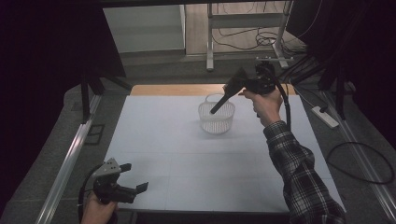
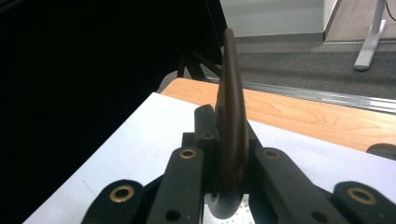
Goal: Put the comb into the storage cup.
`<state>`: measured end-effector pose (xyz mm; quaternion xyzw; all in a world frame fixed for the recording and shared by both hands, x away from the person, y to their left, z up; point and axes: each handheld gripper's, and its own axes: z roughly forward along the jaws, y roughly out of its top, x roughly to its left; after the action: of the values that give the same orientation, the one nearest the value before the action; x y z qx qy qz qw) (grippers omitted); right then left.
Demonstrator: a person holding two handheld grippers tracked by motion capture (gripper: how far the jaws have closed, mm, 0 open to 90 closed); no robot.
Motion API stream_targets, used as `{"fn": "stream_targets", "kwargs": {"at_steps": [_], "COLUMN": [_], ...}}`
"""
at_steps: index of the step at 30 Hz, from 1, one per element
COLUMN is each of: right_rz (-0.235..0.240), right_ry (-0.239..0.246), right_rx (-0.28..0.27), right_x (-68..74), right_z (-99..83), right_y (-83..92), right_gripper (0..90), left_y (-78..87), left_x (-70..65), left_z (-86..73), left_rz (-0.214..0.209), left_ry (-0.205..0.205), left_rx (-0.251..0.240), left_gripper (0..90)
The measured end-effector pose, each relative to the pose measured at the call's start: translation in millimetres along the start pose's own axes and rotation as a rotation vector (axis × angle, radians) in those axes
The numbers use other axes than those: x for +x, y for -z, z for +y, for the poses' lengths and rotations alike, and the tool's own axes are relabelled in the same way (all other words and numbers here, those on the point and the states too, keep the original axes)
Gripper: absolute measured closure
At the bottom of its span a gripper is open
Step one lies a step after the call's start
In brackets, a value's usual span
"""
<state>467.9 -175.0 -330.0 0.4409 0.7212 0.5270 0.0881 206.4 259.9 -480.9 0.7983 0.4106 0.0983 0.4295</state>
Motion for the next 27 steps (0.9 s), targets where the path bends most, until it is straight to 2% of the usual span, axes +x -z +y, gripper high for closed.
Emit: {"fn": "stream_targets", "kwargs": {"at_steps": [10, 27], "right_rz": [-0.027, -0.036], "right_ry": [0.029, 0.042], "right_rx": [0.026, 0.067], "right_x": [-0.1, -3.3], "right_z": [-6.5, -26.9], "right_y": [-15.3, -42.0], "right_gripper": [85.9, 85.8], "left_y": [1.5, 1.0], "left_x": [-0.3, -0.3], "left_z": [-0.7, -0.7], "left_rz": [0.005, 0.007], "left_ry": [0.002, 0.003], "left_rx": [-0.003, 0.004], "left_gripper": [0.0, 0.0]}}
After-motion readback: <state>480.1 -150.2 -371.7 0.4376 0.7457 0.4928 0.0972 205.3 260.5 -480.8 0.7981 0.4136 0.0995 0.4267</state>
